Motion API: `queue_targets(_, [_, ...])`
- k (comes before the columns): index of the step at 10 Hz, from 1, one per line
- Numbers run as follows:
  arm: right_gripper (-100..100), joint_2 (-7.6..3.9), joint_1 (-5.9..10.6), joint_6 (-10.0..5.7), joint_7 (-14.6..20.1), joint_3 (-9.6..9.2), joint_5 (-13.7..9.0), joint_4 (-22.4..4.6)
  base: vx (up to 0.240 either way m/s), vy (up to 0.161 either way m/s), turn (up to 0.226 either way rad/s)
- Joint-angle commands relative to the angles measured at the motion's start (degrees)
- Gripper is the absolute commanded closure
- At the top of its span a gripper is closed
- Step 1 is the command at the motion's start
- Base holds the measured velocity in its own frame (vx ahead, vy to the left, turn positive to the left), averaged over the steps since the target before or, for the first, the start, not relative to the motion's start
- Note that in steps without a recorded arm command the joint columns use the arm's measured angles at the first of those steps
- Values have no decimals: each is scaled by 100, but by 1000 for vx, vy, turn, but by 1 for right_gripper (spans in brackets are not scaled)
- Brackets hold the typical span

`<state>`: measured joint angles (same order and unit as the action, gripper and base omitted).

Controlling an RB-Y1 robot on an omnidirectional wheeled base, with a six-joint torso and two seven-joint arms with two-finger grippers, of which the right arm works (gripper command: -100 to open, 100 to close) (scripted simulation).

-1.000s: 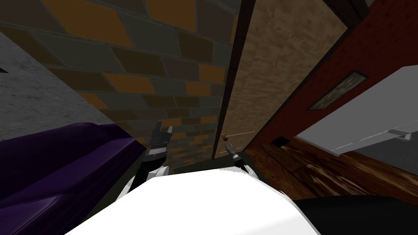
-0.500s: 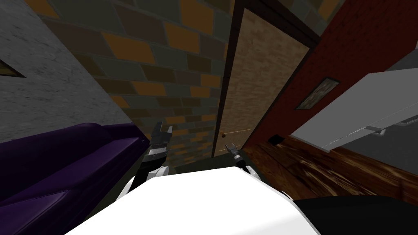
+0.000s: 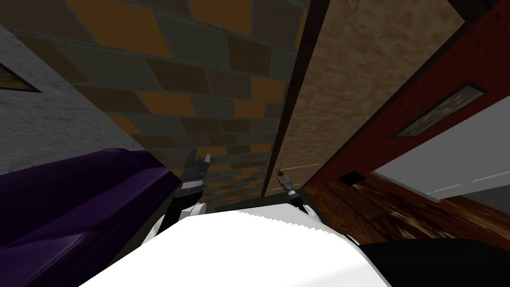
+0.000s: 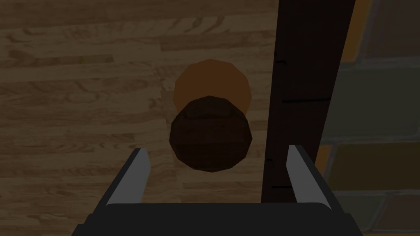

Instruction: Pull the door open

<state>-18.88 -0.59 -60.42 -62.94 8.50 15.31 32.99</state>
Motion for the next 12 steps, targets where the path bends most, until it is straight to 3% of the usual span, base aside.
queue_targets(1, [-100,-32,-47,-16,9,68,-37,13,183,44,102])
queue_targets(3, [-100,-32,-4,-71,-10,64,-36,-70,83,1,12])
queue_targets(4, [100,-32,-4,-71,-10,64,-36,-70,0,0,0])
queue_targets(9, [100,-32,-4,-71,-10,64,-36,-70,-7,-3,3])
queue_targets(12, [100,-43,17,-41,396,33,-110,-82,-17,-13,25])
